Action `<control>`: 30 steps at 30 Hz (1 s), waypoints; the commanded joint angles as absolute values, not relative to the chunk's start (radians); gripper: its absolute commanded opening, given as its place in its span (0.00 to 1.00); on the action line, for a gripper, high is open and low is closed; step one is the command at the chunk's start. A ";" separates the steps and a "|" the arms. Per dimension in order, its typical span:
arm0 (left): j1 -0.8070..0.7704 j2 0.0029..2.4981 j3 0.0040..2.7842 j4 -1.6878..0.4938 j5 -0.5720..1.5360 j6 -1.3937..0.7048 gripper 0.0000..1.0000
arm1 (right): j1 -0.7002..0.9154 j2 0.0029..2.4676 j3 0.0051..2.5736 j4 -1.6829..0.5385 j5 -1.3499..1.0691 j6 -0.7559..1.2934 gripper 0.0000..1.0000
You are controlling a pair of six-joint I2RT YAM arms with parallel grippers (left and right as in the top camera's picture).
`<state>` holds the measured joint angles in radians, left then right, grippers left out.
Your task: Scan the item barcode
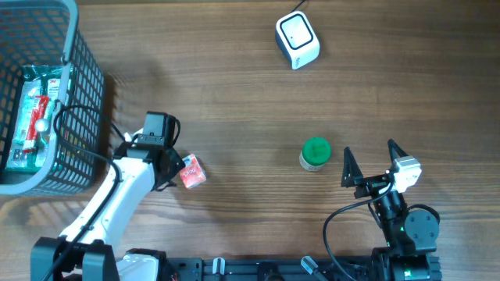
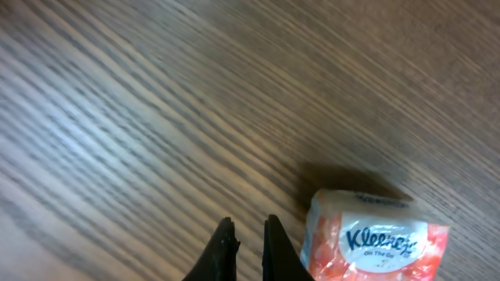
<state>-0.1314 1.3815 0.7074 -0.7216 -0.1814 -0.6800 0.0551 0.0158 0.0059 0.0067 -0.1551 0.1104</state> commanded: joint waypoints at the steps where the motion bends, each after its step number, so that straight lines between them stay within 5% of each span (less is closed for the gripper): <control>1: -0.127 1.375 0.667 -0.690 -0.113 -0.697 0.05 | 0.052 0.014 0.005 0.010 -0.147 0.105 1.00; 30: -0.221 1.460 0.605 -0.588 -0.059 -0.697 0.06 | 0.052 0.014 0.005 0.010 -0.147 0.105 1.00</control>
